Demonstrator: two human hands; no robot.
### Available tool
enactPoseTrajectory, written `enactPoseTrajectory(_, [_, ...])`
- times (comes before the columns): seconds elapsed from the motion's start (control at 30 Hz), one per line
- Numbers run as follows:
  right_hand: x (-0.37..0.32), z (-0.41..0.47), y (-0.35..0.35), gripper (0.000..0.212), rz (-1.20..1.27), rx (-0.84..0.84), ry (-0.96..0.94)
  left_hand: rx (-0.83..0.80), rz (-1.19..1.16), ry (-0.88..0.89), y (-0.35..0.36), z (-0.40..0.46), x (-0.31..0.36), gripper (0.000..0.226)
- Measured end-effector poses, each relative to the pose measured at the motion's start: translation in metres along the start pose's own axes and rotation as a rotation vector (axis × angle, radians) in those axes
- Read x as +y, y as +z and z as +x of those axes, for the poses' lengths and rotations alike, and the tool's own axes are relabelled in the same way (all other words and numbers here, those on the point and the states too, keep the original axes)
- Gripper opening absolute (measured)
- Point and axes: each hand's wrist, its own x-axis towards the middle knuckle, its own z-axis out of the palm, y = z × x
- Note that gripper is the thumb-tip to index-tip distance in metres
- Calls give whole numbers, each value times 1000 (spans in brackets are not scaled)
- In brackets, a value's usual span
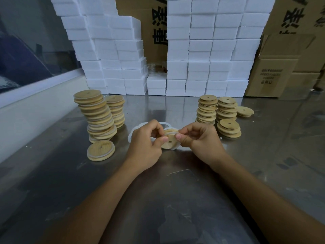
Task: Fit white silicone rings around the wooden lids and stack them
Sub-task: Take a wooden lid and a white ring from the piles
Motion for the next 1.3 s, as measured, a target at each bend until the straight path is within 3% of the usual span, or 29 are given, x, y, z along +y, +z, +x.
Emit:
enactPoseTrajectory(0.6, [-3, 3, -5, 16, -141, -87, -32, -17, -6, -36, -3, 3, -9, 33])
enactPoseTrajectory(1.13, [3, -3, 5, 12, -178, 4, -85, 26, -1, -97, -1, 3, -19, 29])
enactPoseTrajectory(1.3, [2, -4, 6, 13, -228, -22, -117, 30, 87, -21, -3, 0, -13, 26])
